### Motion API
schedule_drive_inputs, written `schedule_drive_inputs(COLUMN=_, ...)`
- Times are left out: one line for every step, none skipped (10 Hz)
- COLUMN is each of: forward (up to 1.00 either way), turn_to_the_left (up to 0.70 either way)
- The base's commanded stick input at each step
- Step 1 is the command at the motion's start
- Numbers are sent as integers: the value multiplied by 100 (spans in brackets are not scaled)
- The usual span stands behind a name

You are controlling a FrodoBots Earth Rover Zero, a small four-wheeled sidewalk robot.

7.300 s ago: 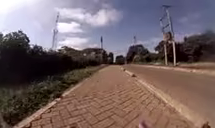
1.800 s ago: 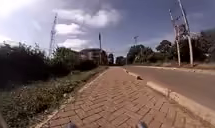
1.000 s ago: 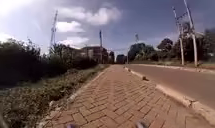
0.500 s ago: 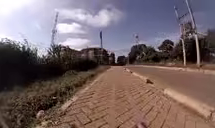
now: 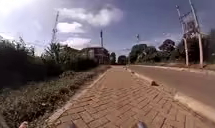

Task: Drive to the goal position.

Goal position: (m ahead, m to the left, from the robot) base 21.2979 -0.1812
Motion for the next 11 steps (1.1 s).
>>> schedule_drive_inputs(forward=69, turn_to_the_left=-34)
schedule_drive_inputs(forward=69, turn_to_the_left=-34)
schedule_drive_inputs(forward=69, turn_to_the_left=-34)
schedule_drive_inputs(forward=69, turn_to_the_left=-34)
schedule_drive_inputs(forward=69, turn_to_the_left=-5)
schedule_drive_inputs(forward=69, turn_to_the_left=0)
schedule_drive_inputs(forward=69, turn_to_the_left=0)
schedule_drive_inputs(forward=69, turn_to_the_left=0)
schedule_drive_inputs(forward=69, turn_to_the_left=0)
schedule_drive_inputs(forward=69, turn_to_the_left=0)
schedule_drive_inputs(forward=69, turn_to_the_left=0)
